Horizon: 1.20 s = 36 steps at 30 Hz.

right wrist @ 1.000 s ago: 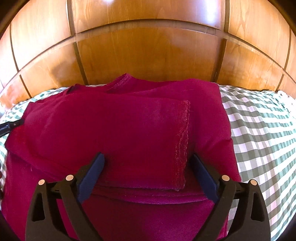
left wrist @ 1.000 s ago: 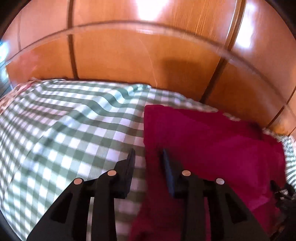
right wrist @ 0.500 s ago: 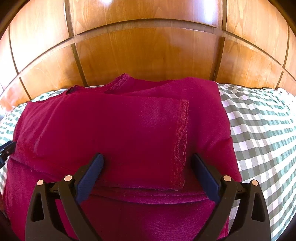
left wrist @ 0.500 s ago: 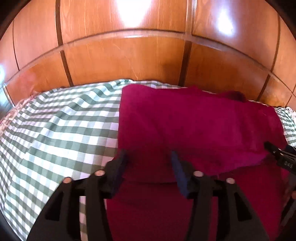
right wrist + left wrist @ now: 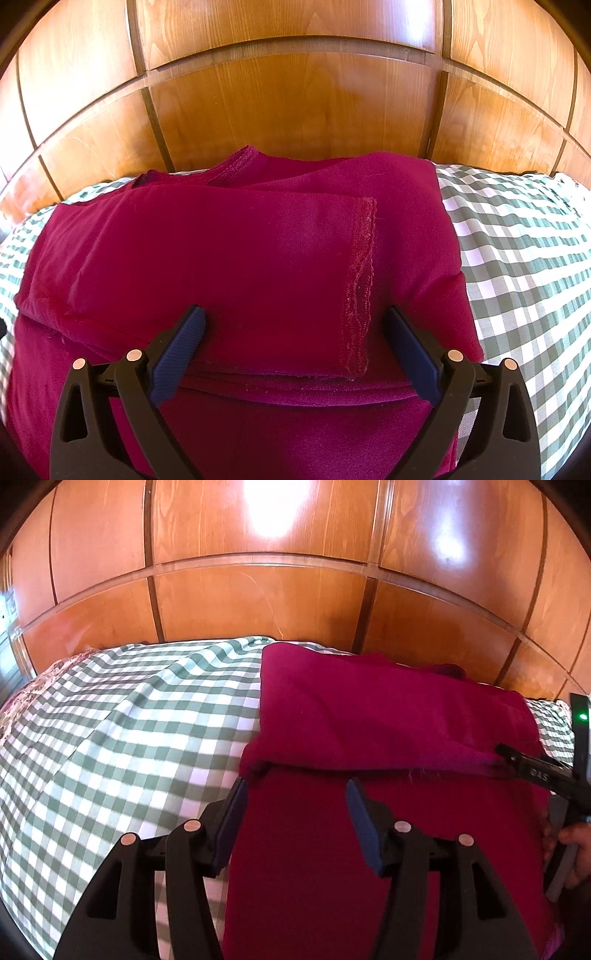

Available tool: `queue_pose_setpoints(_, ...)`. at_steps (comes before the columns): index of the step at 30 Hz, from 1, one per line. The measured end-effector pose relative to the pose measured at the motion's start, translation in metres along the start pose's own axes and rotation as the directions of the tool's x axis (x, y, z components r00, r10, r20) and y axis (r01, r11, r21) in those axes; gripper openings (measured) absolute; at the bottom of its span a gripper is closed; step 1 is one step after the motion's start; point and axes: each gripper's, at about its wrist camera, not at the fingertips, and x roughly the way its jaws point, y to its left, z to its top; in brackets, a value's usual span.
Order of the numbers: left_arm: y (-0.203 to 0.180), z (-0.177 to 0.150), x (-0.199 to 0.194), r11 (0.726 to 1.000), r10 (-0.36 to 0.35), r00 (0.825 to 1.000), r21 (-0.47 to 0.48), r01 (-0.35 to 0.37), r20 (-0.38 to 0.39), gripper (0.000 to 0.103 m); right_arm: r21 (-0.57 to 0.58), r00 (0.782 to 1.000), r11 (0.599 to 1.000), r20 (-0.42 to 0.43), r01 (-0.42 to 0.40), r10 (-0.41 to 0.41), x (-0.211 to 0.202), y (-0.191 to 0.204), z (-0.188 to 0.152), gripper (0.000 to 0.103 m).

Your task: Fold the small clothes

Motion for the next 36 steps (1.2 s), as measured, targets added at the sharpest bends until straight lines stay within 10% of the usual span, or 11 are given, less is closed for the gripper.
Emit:
queue_pose_setpoints(18, 0.014, -0.036, -0.044, 1.0, -0.005, 1.0, -0.014, 0.005, -0.01, 0.066, 0.005, 0.999, 0.999, -0.003, 0.043, -0.043, -0.038, 0.004, -0.009, 0.099)
queue_pose_setpoints(36, 0.068, -0.112, -0.081, 0.985, -0.165, 0.974, -0.071, 0.156, -0.156, 0.062, 0.031, 0.986, 1.0, -0.166, 0.0, 0.005, -0.127, -0.073, -0.124, 0.099)
